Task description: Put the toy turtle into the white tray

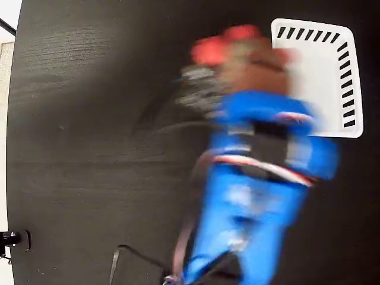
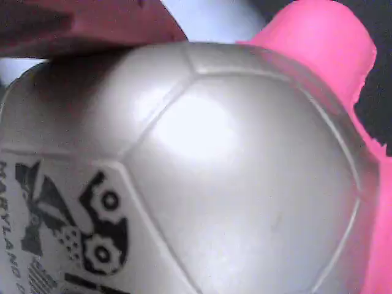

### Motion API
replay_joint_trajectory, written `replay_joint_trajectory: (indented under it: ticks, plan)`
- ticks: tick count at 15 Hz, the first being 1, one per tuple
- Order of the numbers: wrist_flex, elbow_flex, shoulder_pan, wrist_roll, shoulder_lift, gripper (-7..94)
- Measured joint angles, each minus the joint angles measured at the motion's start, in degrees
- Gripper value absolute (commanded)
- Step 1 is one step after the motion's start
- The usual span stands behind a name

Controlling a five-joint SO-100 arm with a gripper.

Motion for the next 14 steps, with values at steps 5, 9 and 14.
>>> replay_joint_trajectory:
  ticks: [5,9,14]
  plan:
    - [3.87,-18.02,8.96,-2.20,-20.21,0]
    - [1.05,-20.48,8.35,-0.88,-32.87,0]
    - [-0.62,-22.41,8.96,0.97,-38.50,0]
